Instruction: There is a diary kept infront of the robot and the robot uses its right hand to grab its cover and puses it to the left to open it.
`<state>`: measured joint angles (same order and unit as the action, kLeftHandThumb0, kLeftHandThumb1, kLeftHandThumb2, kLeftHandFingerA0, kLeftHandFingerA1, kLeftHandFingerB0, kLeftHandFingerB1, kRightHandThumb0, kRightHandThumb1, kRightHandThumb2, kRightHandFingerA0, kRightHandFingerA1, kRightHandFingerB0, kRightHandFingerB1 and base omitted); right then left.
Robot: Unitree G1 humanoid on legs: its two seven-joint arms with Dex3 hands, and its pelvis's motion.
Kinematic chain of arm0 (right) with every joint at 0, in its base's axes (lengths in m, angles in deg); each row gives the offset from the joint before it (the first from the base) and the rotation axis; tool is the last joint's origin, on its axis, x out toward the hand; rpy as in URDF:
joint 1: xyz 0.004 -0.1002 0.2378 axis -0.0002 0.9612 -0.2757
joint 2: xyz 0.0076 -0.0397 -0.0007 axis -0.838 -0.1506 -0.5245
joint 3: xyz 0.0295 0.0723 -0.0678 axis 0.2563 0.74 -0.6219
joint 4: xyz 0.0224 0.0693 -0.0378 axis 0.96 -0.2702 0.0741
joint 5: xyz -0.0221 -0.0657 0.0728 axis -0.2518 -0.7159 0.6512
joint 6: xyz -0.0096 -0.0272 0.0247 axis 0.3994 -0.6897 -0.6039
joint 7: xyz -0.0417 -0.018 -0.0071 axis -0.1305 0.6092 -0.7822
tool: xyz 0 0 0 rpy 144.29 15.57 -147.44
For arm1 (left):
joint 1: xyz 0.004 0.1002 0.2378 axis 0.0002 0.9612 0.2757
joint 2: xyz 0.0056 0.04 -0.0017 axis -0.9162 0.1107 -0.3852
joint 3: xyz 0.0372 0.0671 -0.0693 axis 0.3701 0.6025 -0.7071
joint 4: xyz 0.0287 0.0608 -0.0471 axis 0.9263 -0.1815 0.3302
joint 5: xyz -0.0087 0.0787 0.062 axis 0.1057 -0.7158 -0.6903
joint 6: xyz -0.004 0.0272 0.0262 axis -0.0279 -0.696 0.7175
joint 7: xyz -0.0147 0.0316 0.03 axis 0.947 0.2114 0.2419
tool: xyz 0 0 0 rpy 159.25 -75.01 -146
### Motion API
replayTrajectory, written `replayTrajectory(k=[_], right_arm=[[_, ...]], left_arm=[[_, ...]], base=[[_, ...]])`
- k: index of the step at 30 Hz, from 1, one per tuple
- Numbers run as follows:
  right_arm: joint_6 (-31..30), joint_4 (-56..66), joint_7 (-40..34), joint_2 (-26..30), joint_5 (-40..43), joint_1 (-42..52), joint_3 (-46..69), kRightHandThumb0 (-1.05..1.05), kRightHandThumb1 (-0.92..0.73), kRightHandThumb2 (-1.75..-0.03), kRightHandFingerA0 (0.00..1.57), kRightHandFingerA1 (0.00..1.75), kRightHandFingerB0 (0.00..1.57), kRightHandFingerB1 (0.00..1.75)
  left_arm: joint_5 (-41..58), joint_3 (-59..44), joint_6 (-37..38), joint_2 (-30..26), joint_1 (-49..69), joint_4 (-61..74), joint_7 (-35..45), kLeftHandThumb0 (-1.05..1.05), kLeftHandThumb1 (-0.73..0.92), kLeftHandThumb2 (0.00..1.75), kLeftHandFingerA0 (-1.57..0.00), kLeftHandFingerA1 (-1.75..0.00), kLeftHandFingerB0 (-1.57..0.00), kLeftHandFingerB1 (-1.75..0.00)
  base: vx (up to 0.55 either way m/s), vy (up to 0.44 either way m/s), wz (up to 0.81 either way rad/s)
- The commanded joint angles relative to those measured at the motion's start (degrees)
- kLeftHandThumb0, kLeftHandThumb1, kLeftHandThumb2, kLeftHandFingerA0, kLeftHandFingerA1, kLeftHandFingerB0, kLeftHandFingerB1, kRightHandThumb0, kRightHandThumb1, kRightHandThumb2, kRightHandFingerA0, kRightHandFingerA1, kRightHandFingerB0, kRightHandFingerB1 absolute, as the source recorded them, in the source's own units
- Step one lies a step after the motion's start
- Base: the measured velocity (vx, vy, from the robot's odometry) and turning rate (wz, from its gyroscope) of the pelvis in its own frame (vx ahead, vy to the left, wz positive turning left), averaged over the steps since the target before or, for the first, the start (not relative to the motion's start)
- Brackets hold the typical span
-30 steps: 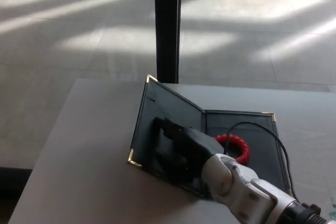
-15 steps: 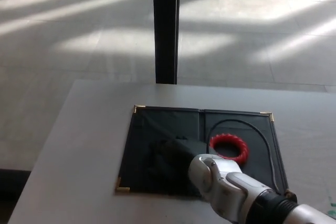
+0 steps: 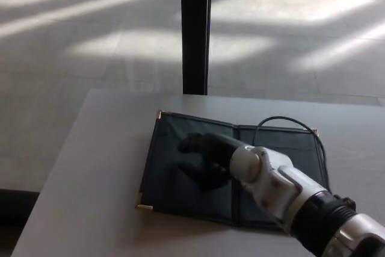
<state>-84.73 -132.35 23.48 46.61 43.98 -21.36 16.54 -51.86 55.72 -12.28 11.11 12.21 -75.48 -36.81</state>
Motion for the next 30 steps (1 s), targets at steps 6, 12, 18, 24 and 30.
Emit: replayTrajectory(k=[6,12,18,24,30], right_arm=[[-17.55,19.49,5.12,6.22,25.38,1.71,38.45,-0.92,-0.92,-0.78,0.15,0.43,0.14,0.39],[-18.42,30.55,4.37,12.15,35.83,9.14,57.67,-0.97,-0.92,-0.79,0.19,0.4,0.17,0.39],[-16.57,32.14,2.95,17.25,37.94,13.09,69.43,-0.95,-0.92,-0.8,0.26,0.45,0.22,0.41],[-14.72,32.94,-0.83,24.51,41.18,19.26,87.27,-0.87,-0.82,-1.25,0.32,0.56,0.16,0.47],[-15.03,36.3,-4.62,29.41,40.97,24.14,100.46,-0.96,-0.92,-0.84,0.62,0.59,0.51,0.53]], left_arm=[[0.93,-1.44,1.58,-0.5,2.19,0.01,-0.77,-1.05,0.63,1.46,-0.59,-1.41,-0.52,-1.29],[0.87,-1.52,1.87,-0.59,2.22,-0.21,-0.95,-1.05,0.63,1.45,-0.62,-1.39,-0.57,-1.29],[1.75,-2.41,1.97,-0.49,3.08,0.12,-0.32,-1.05,0.61,1.45,-0.61,-1.41,-0.53,-1.29],[2.33,-3.28,1.45,-1.09,3.48,-0.07,-0.25,-1.05,0.62,1.45,-0.63,-1.41,-0.57,-1.31],[2.57,-3.76,1.55,-1.19,4.05,0.34,-0.12,-1.05,0.62,1.46,-0.6,-1.42,-0.54,-1.31]], base=[[0.0,0.0,0.0],[0.0,0.0,0.0],[0.0,0.0,0.0],[0.0,0.0,0.0],[0.0,0.0,0.0]])
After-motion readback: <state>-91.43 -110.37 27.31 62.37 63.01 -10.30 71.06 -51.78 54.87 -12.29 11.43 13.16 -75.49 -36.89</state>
